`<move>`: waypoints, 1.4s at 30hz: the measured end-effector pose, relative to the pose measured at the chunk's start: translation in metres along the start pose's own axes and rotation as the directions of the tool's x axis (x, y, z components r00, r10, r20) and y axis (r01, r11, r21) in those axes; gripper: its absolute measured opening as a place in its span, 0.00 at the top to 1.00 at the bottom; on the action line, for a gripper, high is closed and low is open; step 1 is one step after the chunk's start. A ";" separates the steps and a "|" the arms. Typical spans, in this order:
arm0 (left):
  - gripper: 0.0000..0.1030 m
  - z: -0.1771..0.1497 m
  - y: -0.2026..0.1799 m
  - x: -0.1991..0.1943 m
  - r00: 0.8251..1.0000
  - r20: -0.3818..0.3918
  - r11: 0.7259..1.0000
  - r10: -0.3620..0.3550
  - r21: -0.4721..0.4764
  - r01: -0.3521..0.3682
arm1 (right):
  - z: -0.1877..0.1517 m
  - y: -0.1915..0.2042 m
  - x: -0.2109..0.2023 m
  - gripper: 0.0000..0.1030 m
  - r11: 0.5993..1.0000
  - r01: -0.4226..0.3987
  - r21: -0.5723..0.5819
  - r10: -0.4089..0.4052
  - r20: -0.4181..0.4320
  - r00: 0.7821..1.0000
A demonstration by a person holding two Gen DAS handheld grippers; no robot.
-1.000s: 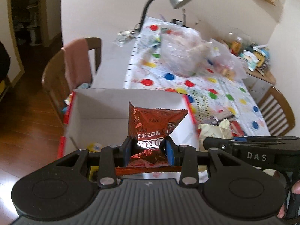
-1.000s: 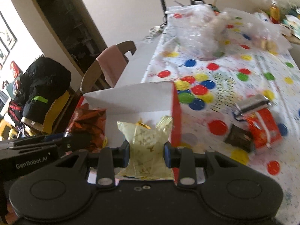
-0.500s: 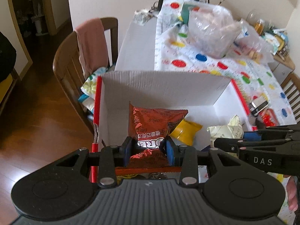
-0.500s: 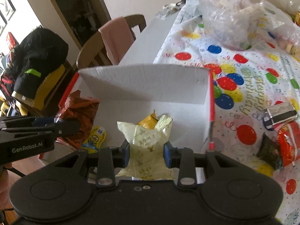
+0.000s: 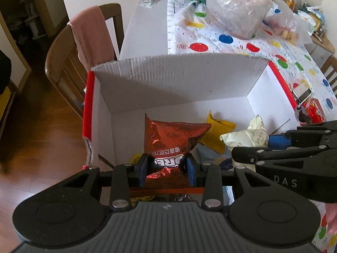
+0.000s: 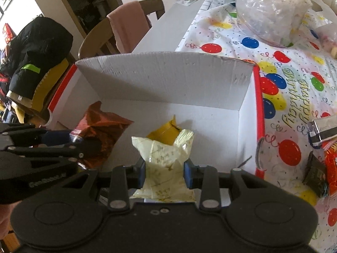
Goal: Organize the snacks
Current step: 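Lower both packets into the box and open both grippers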
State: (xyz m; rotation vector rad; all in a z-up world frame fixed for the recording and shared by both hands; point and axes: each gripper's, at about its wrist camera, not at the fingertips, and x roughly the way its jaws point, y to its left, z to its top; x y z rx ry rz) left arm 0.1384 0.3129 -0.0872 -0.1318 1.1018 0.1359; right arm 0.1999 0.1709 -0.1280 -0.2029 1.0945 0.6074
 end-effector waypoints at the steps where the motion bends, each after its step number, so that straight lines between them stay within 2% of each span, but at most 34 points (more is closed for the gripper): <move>1: 0.65 0.000 0.000 0.002 1.000 -0.004 1.000 -0.001 -0.001 0.001 | 0.000 0.001 0.001 0.68 1.000 -0.002 -0.004 0.002 -0.002 1.000; 10: 0.64 -0.005 0.001 0.018 0.999 -0.044 1.000 0.010 -0.013 -0.010 | 0.000 0.000 0.004 0.63 1.000 0.000 0.001 0.000 -0.008 1.000; 18: 0.60 -0.010 0.005 0.014 1.000 -0.024 0.999 -0.005 -0.035 0.004 | -0.006 -0.002 0.001 0.56 1.000 0.003 0.015 -0.003 -0.006 1.000; 22: 0.57 -0.012 0.005 0.005 1.000 -0.002 0.999 -0.013 -0.038 0.012 | -0.008 -0.003 -0.006 0.54 1.000 0.000 0.023 0.000 0.011 1.000; 24: 0.49 -0.013 0.005 -0.001 1.000 0.010 0.999 -0.020 -0.043 0.021 | -0.009 -0.003 -0.010 0.52 1.000 -0.007 0.024 0.006 0.017 1.000; 27: 0.45 -0.015 0.006 -0.011 0.999 0.037 0.999 -0.019 -0.049 0.021 | -0.011 -0.003 -0.019 0.49 1.000 -0.007 0.024 0.006 0.034 0.999; 31: 0.45 -0.017 0.007 -0.025 0.997 0.068 0.998 -0.024 -0.058 0.028 | -0.014 -0.005 -0.033 0.43 0.999 -0.018 0.035 0.016 0.062 0.998; 33: 0.39 -0.019 0.006 -0.032 0.996 0.085 0.998 -0.021 -0.063 0.026 | -0.016 -0.005 -0.042 0.39 0.999 -0.026 0.035 0.023 0.077 0.997; 40: 0.37 -0.024 -0.003 -0.059 0.988 0.151 0.998 -0.025 -0.061 0.035 | -0.025 -0.008 -0.076 0.28 0.999 -0.038 0.036 0.033 0.141 0.989; 42: 0.30 -0.026 -0.008 -0.067 0.984 0.177 0.998 -0.024 -0.057 0.034 | -0.029 -0.008 -0.086 0.24 0.999 -0.040 0.032 0.035 0.159 0.987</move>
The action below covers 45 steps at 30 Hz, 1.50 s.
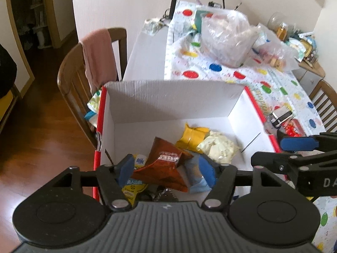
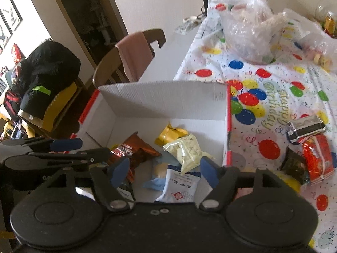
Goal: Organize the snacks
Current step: 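Lower both packets into the box and open both grippers, then move both grippers back to the red packet and dark wrapper on the table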
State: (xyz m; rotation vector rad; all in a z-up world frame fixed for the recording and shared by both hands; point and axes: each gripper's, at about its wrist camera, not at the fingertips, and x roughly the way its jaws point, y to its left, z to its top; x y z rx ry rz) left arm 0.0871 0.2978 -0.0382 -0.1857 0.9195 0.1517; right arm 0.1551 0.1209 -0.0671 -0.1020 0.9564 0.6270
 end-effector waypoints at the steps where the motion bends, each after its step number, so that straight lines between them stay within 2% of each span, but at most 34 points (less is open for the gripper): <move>1: 0.29 -0.001 -0.003 -0.004 1.000 0.014 1.000 0.001 0.005 -0.001 | -0.001 0.000 -0.005 0.21 1.000 0.002 -0.002 -0.002 0.010 1.000; 3: 0.26 -0.002 -0.009 -0.012 0.999 0.034 1.000 -0.004 0.009 0.004 | -0.004 0.001 -0.016 0.19 1.000 0.002 -0.010 -0.002 0.026 1.000; 13: 0.23 -0.011 -0.050 -0.038 0.995 0.090 0.998 -0.048 0.034 0.045 | -0.022 -0.012 -0.060 0.03 0.999 -0.009 -0.035 0.012 0.091 0.996; 20: 0.23 -0.016 -0.096 -0.040 0.992 0.095 0.995 -0.085 0.057 0.079 | -0.036 -0.042 -0.089 0.02 0.999 0.003 -0.039 0.002 0.123 0.992; 26: 0.23 -0.011 -0.143 -0.033 0.990 0.096 0.994 -0.104 0.046 0.099 | -0.042 -0.087 -0.114 0.01 0.999 0.026 -0.044 -0.019 0.150 0.989; 34: 0.23 -0.008 -0.199 -0.007 0.992 0.066 0.994 -0.105 0.040 0.102 | -0.039 -0.173 -0.133 0.01 0.997 0.064 -0.031 -0.059 0.148 0.987; 39: 0.23 -0.003 -0.228 0.014 0.995 0.042 0.995 -0.096 0.015 0.095 | -0.040 -0.218 -0.129 0.01 0.997 0.076 -0.030 -0.071 0.132 0.989; 45: 0.23 0.008 -0.253 0.045 0.996 0.008 0.996 -0.086 0.012 0.086 | -0.040 -0.257 -0.110 0.01 0.994 0.063 -0.088 -0.055 0.099 0.994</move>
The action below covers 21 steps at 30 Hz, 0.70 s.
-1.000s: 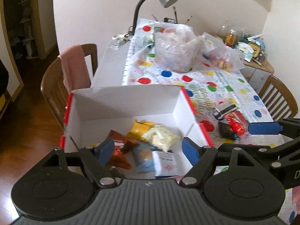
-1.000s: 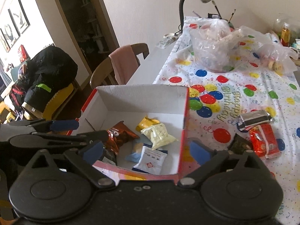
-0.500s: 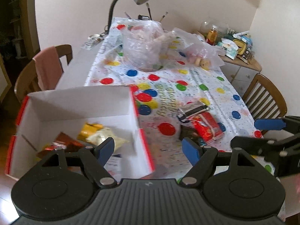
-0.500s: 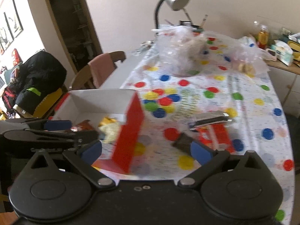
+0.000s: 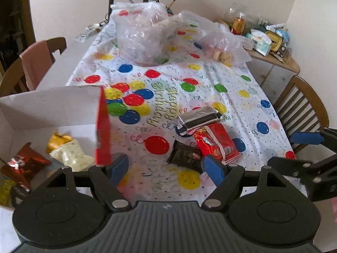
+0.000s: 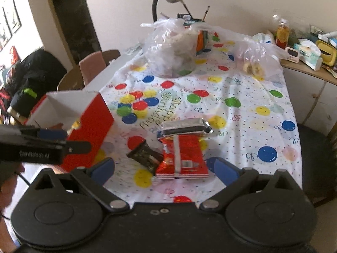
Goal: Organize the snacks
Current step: 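Move both grippers back to the red packet and dark wrapper on the table, then grasp the red snack packet with the right gripper while the left gripper grasps the dark wrapper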
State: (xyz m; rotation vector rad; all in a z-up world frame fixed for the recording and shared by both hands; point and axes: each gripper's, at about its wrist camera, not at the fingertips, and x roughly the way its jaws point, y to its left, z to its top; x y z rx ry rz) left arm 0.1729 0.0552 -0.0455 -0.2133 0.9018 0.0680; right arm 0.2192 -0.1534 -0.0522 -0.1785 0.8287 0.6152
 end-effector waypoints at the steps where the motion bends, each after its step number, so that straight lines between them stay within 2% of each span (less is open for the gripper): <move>1: 0.23 0.000 -0.002 0.004 1.000 -0.006 1.000 -0.006 0.001 0.006 | 0.000 -0.004 0.005 0.01 1.000 -0.003 -0.015 0.003 -0.009 1.000; 4: 0.23 -0.002 -0.008 0.014 1.000 -0.020 1.000 -0.011 0.002 0.011 | -0.001 -0.014 0.026 0.01 0.999 -0.015 -0.044 0.013 -0.036 0.999; 8: 0.23 -0.002 -0.013 0.027 0.999 -0.040 1.000 0.006 -0.004 -0.007 | 0.000 -0.028 0.062 0.01 0.999 -0.024 -0.022 0.022 -0.073 0.997; 21: 0.23 0.002 -0.014 0.053 0.996 -0.090 0.998 0.002 -0.060 -0.007 | 0.016 -0.054 0.161 0.02 0.991 -0.040 0.125 0.059 -0.155 0.986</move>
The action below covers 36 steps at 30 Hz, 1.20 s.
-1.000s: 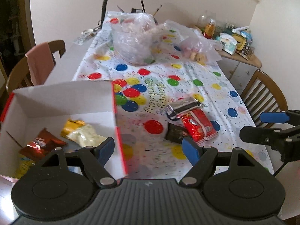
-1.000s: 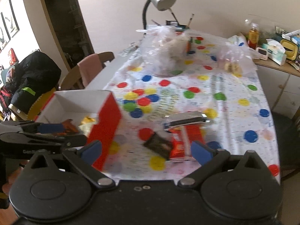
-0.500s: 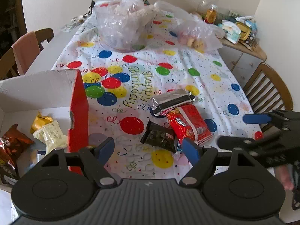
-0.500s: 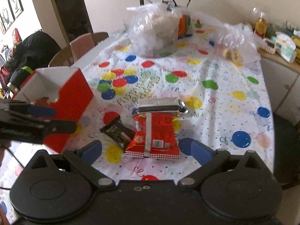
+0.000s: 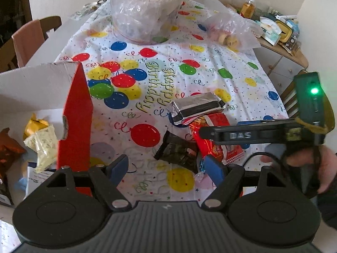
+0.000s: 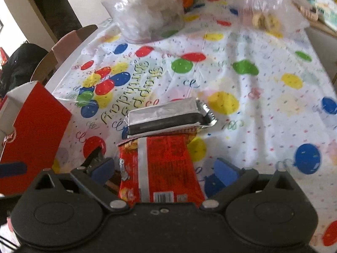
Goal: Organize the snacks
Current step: 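Grasp the red snack packet with the right gripper while the left gripper grasps the dark wrapper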
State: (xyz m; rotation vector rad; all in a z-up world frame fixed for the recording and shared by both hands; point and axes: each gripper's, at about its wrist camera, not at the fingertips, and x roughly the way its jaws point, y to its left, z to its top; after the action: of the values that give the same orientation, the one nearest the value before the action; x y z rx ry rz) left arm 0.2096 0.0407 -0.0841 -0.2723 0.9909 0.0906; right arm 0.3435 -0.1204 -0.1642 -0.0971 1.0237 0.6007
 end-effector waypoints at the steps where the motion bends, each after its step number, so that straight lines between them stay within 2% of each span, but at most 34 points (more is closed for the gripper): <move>1: 0.23 0.001 -0.002 0.002 1.000 -0.003 1.000 0.007 -0.001 -0.007 | 0.001 0.000 0.005 0.02 1.000 0.009 -0.001 -0.009 -0.002 1.000; 2: 0.23 0.001 -0.003 0.005 1.000 -0.007 1.000 0.015 -0.003 -0.015 | 0.001 0.000 0.008 0.03 1.000 0.013 0.001 -0.013 -0.005 1.000; 6: 0.23 0.005 -0.004 0.018 0.999 -0.038 0.999 0.029 -0.043 -0.030 | 0.001 -0.002 0.019 0.19 1.000 -0.020 0.015 0.020 -0.035 0.999; 8: 0.23 0.007 -0.004 0.025 0.998 -0.057 0.998 0.027 -0.062 -0.030 | 0.001 0.000 0.018 0.30 1.000 -0.012 -0.007 0.012 -0.026 1.000; 11: 0.23 0.011 -0.002 0.035 0.997 -0.078 0.995 0.029 -0.093 -0.036 | 0.001 -0.006 0.014 0.31 0.999 -0.044 0.013 0.044 -0.030 0.999; 15: 0.23 0.017 0.005 0.053 0.992 -0.123 0.980 0.021 -0.194 -0.045 | -0.002 -0.018 0.005 0.32 0.998 -0.047 0.037 0.048 -0.023 0.999; 18: 0.23 0.020 0.007 0.065 0.988 -0.149 0.962 0.026 -0.267 -0.066 | -0.005 -0.030 -0.009 0.32 0.997 -0.055 0.047 0.054 0.003 0.999; 21: 0.23 0.021 0.009 0.077 0.984 -0.177 0.930 0.030 -0.356 -0.093 | -0.010 -0.040 -0.022 0.32 0.996 -0.060 0.063 0.059 0.019 0.998; 22: 0.23 0.021 0.007 0.081 0.982 -0.181 0.922 0.053 -0.370 -0.118 | -0.012 -0.043 -0.027 0.32 0.996 -0.065 0.067 0.064 0.027 0.998; 28: 0.24 0.023 -0.010 0.095 0.976 -0.190 0.910 0.103 -0.377 -0.170 | -0.025 -0.055 -0.041 0.32 0.992 -0.064 0.113 0.060 0.040 0.997; 31: 0.32 0.026 -0.014 0.103 0.968 -0.217 0.907 0.126 -0.369 -0.201 | -0.031 -0.057 -0.045 0.32 0.990 -0.063 0.123 0.059 0.039 0.998; 36: 0.38 0.025 -0.015 0.103 0.971 -0.205 0.917 0.124 -0.351 -0.191 | -0.038 -0.057 -0.050 0.32 0.990 -0.059 0.125 0.055 0.041 0.998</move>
State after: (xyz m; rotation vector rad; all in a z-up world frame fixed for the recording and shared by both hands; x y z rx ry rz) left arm 0.2899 0.0282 -0.1545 -0.5526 1.1726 0.4105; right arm 0.3252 -0.2023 -0.1545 0.0544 1.0282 0.5862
